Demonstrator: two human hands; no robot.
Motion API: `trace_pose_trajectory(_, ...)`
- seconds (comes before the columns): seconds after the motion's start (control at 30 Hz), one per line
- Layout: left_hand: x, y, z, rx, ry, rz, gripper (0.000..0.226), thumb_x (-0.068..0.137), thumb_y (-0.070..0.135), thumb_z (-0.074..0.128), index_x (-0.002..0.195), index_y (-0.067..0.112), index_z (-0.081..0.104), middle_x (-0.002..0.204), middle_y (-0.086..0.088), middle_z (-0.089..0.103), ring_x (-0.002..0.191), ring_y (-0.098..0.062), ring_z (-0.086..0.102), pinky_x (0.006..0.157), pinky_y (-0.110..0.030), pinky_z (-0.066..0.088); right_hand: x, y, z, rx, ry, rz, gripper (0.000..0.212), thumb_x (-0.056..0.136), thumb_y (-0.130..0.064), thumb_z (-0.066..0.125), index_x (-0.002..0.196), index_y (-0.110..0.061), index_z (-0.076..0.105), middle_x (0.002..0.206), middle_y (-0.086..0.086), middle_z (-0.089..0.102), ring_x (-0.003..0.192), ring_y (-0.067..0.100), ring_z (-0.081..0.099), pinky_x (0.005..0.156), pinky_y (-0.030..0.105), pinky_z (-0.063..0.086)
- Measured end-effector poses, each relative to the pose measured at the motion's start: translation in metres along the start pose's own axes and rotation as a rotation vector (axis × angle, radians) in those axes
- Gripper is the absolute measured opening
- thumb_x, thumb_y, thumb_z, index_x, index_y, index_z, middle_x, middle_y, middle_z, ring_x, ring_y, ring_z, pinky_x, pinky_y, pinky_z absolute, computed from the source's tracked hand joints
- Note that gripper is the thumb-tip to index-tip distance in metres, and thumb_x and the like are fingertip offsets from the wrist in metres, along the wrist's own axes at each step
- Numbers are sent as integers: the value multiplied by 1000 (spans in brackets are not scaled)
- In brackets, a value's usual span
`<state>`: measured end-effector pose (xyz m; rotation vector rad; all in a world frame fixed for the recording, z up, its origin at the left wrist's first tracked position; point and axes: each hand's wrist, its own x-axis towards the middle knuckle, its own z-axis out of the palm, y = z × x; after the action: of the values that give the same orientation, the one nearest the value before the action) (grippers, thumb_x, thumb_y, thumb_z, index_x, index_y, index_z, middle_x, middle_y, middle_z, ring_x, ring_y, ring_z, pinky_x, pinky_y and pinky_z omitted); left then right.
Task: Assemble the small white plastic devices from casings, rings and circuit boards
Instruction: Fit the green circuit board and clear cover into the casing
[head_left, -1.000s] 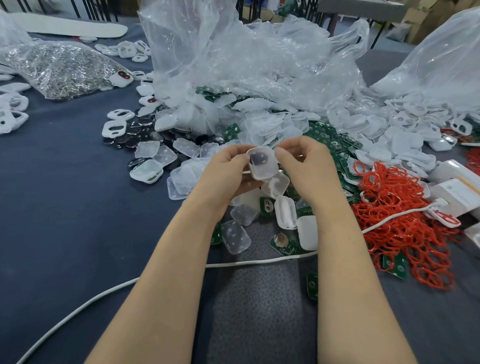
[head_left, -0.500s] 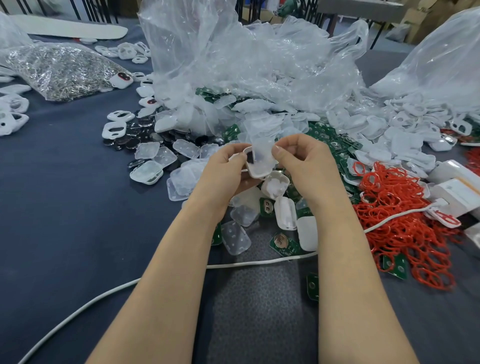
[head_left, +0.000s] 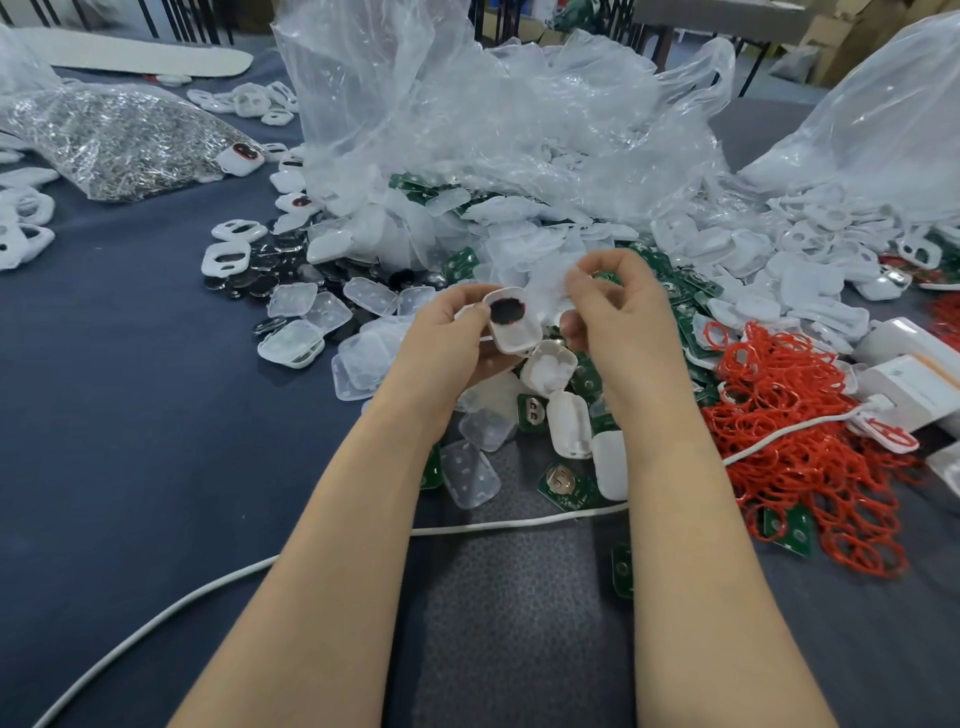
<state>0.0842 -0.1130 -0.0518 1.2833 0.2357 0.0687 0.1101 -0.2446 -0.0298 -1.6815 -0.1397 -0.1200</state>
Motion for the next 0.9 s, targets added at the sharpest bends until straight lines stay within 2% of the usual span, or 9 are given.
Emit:
trace_pose_trajectory(0.1,0,0,0,1,-3,-6,27,100,6,42,90,18,64,82,0,72,69,-10,71,61,-22,56,-1,-1,-4,144,43,54,16,97,-13,52,85,-23,53,51,-12,57,43,4,47,45,18,42)
trace_pose_trajectory(0.17,0,0,-1,-2,0,-6,27,100,5,42,90,18,63,81,1,72,69,-9,71,61,-22,56,0,0,-4,155,41,91,16,97,-11,52,85,-21,57,55,-10,57,42,3,48,46,17,43)
trace_pose_trajectory(0.3,1,0,0,-3,3,-6,25,100,6,43,89,19,63,79,2,72,69,-9,70,61,-22,56,2,1,-5,180,-76,130,20,96,-2,50,91,-15,64,77,2,61,54,3,57,54,16,49)
trace_pose_trajectory(0.5,0,0,0,-14,3,-7,26,100,6,40,92,18,62,83,1,73,70,-10,71,62,-23,56,5,5,-7,167,-119,91,20,87,4,61,96,-13,65,78,-2,70,70,9,66,73,25,55)
trace_pose_trajectory(0.63,0,0,0,-6,-3,-5,25,100,6,42,91,18,62,75,3,73,68,-10,70,62,-23,57,3,4,-10,98,-119,2,30,86,3,61,83,-25,71,79,-6,68,78,8,61,74,23,51)
trace_pose_trajectory(0.73,0,0,0,7,-2,-7,24,99,7,44,91,19,62,76,3,73,67,-10,70,62,-23,56,1,-1,-11,64,-156,-100,38,91,-3,56,77,-32,74,74,-14,65,75,6,56,74,24,53)
trace_pose_trajectory(0.83,-2,1,0,24,-14,-8,23,99,7,44,92,18,63,82,0,72,70,-12,70,63,-23,56,0,-5,-9,-7,-176,-177,36,95,-4,52,91,-35,69,77,-9,63,69,2,56,67,17,50)
trace_pose_trajectory(0.9,-3,1,1,32,-22,-9,24,100,7,42,93,18,62,86,-2,71,70,-12,70,63,-23,57,0,-4,-6,-87,-168,-207,28,94,-4,54,100,-30,61,81,-4,64,72,4,59,70,18,49)
